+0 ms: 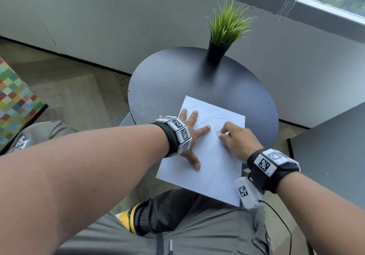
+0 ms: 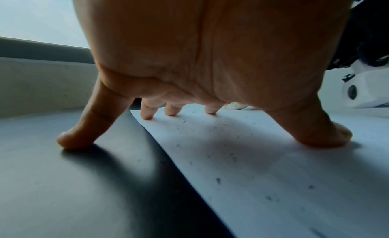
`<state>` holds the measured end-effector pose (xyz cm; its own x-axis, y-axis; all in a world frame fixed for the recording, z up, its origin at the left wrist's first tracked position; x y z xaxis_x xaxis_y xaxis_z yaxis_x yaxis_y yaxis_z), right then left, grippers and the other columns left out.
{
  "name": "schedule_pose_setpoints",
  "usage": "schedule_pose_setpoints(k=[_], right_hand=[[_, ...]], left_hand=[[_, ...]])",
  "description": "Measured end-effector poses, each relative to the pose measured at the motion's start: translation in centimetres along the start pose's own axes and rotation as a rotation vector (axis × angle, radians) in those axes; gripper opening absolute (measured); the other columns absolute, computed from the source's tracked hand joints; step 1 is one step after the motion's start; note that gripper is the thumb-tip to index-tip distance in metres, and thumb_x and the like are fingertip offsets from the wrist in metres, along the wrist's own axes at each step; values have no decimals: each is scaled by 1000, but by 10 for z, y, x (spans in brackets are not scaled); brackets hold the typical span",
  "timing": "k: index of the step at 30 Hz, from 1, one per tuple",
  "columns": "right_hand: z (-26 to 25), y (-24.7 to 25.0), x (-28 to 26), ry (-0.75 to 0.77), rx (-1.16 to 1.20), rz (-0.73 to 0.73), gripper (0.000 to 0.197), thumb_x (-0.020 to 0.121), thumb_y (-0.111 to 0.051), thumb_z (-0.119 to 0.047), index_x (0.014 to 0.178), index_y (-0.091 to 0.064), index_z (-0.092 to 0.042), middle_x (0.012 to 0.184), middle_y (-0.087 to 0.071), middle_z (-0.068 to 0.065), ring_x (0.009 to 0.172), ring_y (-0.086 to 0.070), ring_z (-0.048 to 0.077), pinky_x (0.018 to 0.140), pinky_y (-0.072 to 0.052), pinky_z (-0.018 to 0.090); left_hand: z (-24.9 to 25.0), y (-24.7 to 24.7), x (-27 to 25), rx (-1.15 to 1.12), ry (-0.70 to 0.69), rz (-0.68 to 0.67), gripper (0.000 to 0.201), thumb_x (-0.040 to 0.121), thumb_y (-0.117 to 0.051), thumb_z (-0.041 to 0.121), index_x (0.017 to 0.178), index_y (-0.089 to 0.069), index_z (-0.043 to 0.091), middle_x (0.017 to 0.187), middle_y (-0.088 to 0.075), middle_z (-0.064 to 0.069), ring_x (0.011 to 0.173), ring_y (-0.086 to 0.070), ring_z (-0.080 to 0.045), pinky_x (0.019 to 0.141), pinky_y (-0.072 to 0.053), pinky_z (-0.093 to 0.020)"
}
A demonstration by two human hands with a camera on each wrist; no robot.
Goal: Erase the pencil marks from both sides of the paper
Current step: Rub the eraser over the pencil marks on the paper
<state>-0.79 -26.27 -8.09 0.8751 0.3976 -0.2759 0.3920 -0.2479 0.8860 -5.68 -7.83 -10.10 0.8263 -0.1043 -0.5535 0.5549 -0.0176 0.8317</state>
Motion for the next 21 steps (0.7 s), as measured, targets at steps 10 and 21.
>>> schedule_pose_setpoints(k=[10, 21], right_hand=[[4, -2, -1, 34, 18, -3, 11, 94, -55, -36, 100, -60, -28, 100, -69, 1, 89, -60, 22, 78, -49, 32], [4, -5, -12, 120, 16, -34, 9, 95, -55, -35, 99, -60, -28, 89, -66, -5, 83, -60, 20, 73, -49, 31]], left_hand=[[0, -1, -1, 15, 3, 9, 139, 40, -58, 97, 143, 24, 54, 158, 33, -4, 144, 27, -44, 98, -25, -80], [-3, 8, -8, 42, -5, -10, 141, 43, -67, 91, 145, 21, 54, 159, 31, -5, 146, 24, -43, 104, -20, -78]])
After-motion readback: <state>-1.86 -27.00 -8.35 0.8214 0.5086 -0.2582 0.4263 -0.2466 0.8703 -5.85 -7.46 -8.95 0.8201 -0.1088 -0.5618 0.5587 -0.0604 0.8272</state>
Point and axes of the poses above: each hand's wrist, its own x-axis towards the middle knuckle, its own y-axis out of the back of the hand, z = x × y, the point moved 1 cm from there along x, towards the middle knuckle
